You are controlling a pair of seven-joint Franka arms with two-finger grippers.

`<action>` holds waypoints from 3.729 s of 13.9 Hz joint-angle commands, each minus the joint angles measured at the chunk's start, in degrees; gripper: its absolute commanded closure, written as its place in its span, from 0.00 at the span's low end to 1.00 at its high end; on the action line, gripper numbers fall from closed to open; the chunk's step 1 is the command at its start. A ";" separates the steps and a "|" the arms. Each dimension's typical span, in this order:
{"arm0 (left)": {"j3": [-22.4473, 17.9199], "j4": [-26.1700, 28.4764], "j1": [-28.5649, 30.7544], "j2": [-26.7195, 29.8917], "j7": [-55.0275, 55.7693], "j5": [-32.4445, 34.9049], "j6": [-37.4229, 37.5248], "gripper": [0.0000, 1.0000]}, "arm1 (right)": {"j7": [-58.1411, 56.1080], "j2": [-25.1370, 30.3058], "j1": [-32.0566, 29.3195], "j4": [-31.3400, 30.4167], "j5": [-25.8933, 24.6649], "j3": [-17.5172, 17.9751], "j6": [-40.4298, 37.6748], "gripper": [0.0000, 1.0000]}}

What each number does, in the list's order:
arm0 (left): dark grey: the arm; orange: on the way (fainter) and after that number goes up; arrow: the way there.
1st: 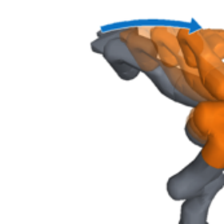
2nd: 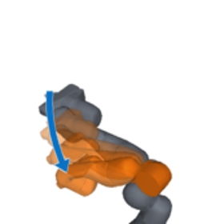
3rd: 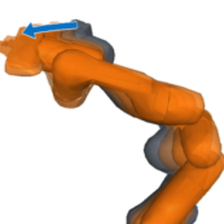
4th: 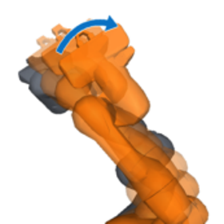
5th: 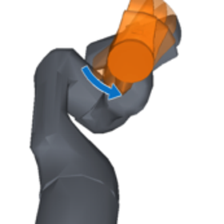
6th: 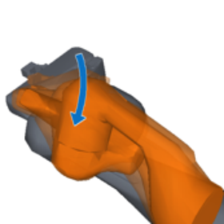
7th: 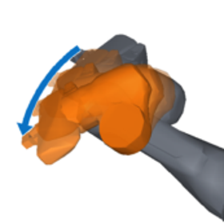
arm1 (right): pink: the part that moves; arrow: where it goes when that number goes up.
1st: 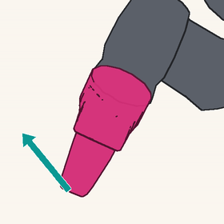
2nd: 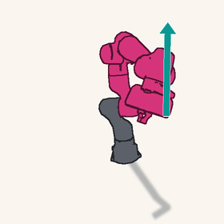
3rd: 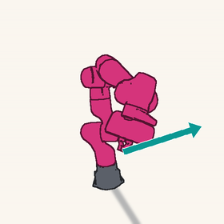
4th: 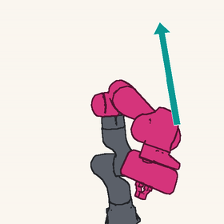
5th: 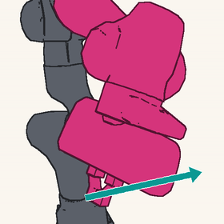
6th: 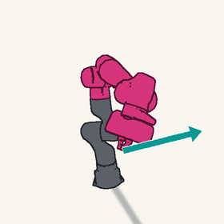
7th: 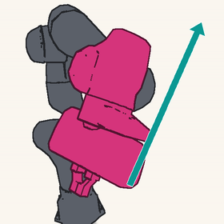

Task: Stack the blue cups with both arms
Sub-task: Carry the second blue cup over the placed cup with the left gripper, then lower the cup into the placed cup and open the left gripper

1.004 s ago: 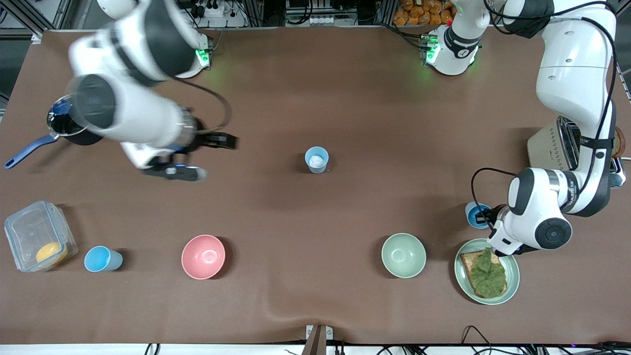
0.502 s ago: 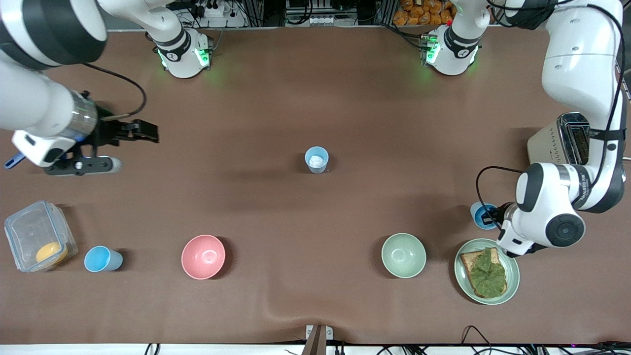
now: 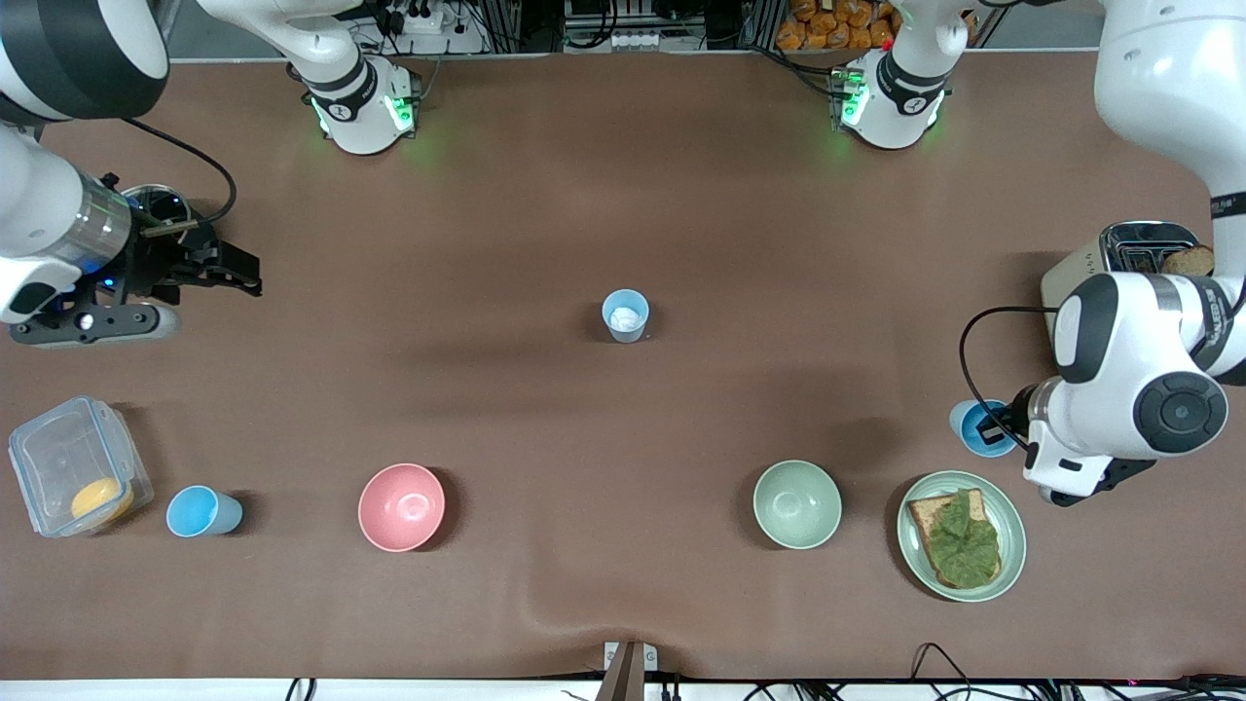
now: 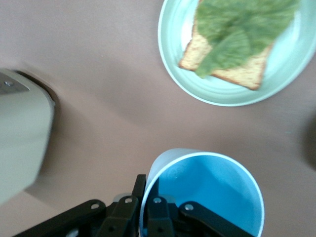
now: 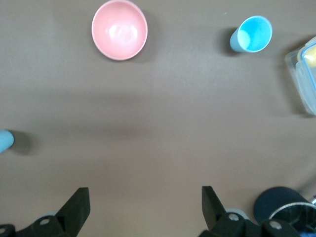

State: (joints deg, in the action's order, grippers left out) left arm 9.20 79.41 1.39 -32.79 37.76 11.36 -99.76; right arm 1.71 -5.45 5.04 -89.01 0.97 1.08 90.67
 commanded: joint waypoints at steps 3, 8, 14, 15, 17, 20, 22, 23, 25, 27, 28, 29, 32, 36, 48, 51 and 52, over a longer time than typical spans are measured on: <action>5.38 0.75 -3.14 2.46 14.95 -0.55 0.71 1.00 | -0.57 8.17 -3.45 -9.07 -1.32 1.99 4.70 0.00; 6.01 0.75 -13.76 2.46 27.52 -1.68 0.36 1.00 | -0.40 7.03 -3.63 -7.68 -2.20 1.91 3.04 0.00; 10.65 2.76 -18.16 6.77 43.41 -5.83 -2.18 1.00 | -0.40 7.03 -3.28 -7.14 -2.46 1.91 1.80 0.00; 11.28 4.25 -19.13 7.55 46.50 -5.82 -4.63 1.00 | -0.40 7.03 -3.45 -7.14 -2.46 1.91 1.79 0.00; 11.46 8.11 -21.85 10.01 50.99 -5.82 -9.29 1.00 | -0.40 7.03 -3.28 -7.14 -2.46 1.91 1.79 0.00; 11.46 16.28 -26.51 12.57 57.84 -1.44 -17.63 1.00 | -0.40 7.03 -3.19 -7.05 -2.37 1.99 1.79 0.00; 11.54 19.80 -29.24 12.05 61.72 1.20 -21.87 1.00 | -0.40 6.94 -3.28 -7.05 -2.37 1.99 1.79 0.00; 11.55 20.95 -30.29 11.70 62.34 1.38 -22.67 1.00 | -0.40 6.94 -3.28 -7.05 -2.37 1.99 1.79 0.00; 11.55 22.71 -31.79 11.52 62.35 1.39 -22.76 1.00 | -0.48 6.94 -3.19 -7.05 -2.37 1.99 1.79 0.00; 11.72 22.72 -31.80 10.73 62.35 1.39 -23.46 1.00 | -0.48 6.85 -3.10 -7.05 -2.37 1.99 1.79 0.00; 11.72 22.72 -31.89 10.03 62.35 1.39 -24.68 1.00 | -0.48 6.85 -3.10 -6.97 -2.37 1.99 1.79 0.00; 11.72 22.63 -32.06 9.24 62.35 1.47 -25.91 1.00 | -0.48 6.85 -3.10 -6.97 -2.37 1.99 1.79 0.00; 11.63 22.54 -33.55 7.22 62.70 1.47 -27.86 1.00 | -0.48 6.85 -3.10 -6.97 -2.37 1.99 1.71 0.00; 11.63 22.37 -33.64 5.81 64.19 2.88 -28.82 1.00 | -0.48 6.85 -3.10 -6.97 -2.37 1.99 1.71 0.00; 11.63 20.97 -33.47 3.43 64.28 5.34 -31.29 0.00 | -0.48 6.85 -3.02 -6.97 -2.37 2.00 1.71 0.00; 11.63 20.70 -33.38 4.13 63.94 5.34 -31.11 0.00 | -0.48 6.85 -3.02 -6.97 -2.37 2.08 1.62 0.00; 11.55 20.09 -33.29 4.31 63.76 5.34 -30.68 0.00 | -0.48 6.85 -2.93 -6.97 -2.37 2.08 1.62 0.00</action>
State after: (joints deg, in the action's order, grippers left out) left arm 20.83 100.46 -31.88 -28.93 100.15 14.66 -130.71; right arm 1.58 1.11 3.11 -96.28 -0.34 2.02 92.98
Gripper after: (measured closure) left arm 0.308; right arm 0.000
